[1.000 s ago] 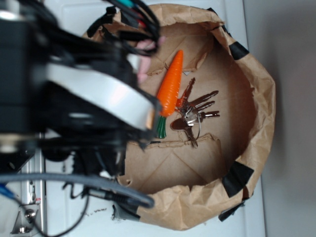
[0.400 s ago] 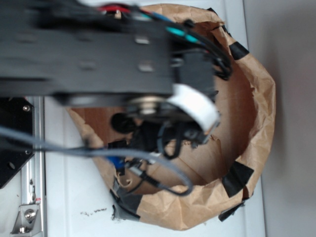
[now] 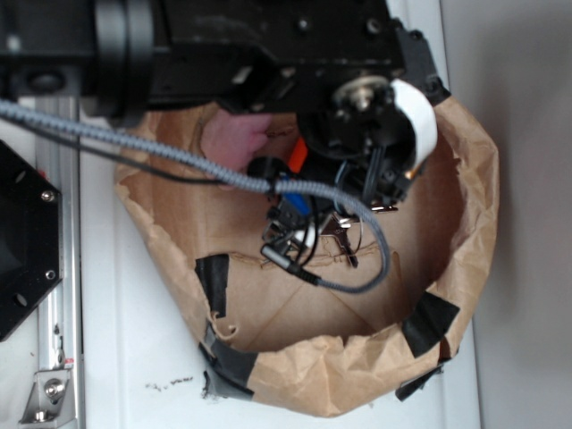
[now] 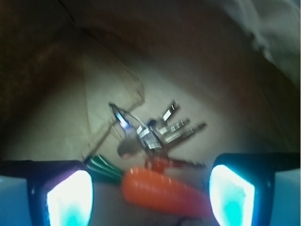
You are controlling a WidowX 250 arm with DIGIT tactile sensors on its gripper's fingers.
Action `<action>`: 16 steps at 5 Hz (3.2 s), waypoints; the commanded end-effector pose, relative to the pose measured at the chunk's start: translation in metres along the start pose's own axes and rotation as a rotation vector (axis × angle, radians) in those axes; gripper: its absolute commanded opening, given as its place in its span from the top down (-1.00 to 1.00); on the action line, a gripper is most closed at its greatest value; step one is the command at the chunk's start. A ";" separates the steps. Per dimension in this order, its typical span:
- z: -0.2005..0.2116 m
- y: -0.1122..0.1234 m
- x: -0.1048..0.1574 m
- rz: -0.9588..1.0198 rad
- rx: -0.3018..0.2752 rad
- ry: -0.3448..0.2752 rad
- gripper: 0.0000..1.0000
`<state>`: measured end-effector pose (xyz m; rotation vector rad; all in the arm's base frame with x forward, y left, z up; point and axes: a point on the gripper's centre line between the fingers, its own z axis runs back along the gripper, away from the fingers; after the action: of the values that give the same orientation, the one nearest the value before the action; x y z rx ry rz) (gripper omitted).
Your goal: Grab the silver keys.
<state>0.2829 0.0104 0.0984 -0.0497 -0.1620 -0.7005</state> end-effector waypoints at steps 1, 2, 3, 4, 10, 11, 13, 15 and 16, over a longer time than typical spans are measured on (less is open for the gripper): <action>0.014 -0.001 0.006 -0.010 0.039 -0.041 -1.00; 0.014 -0.001 0.006 -0.010 0.039 -0.041 -1.00; 0.014 -0.001 0.006 -0.010 0.039 -0.041 -1.00; 0.014 -0.001 0.006 -0.010 0.039 -0.041 -1.00; -0.019 -0.003 0.019 -0.364 0.127 -0.182 -1.00; -0.022 -0.001 0.021 -0.374 0.138 -0.205 -1.00; -0.032 -0.004 0.022 -0.381 0.155 -0.153 -1.00; -0.039 -0.014 0.017 -0.406 0.183 -0.146 -1.00; -0.046 -0.019 0.017 -0.414 0.183 -0.134 -1.00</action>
<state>0.2879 -0.0133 0.0448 0.0955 -0.3295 -1.0830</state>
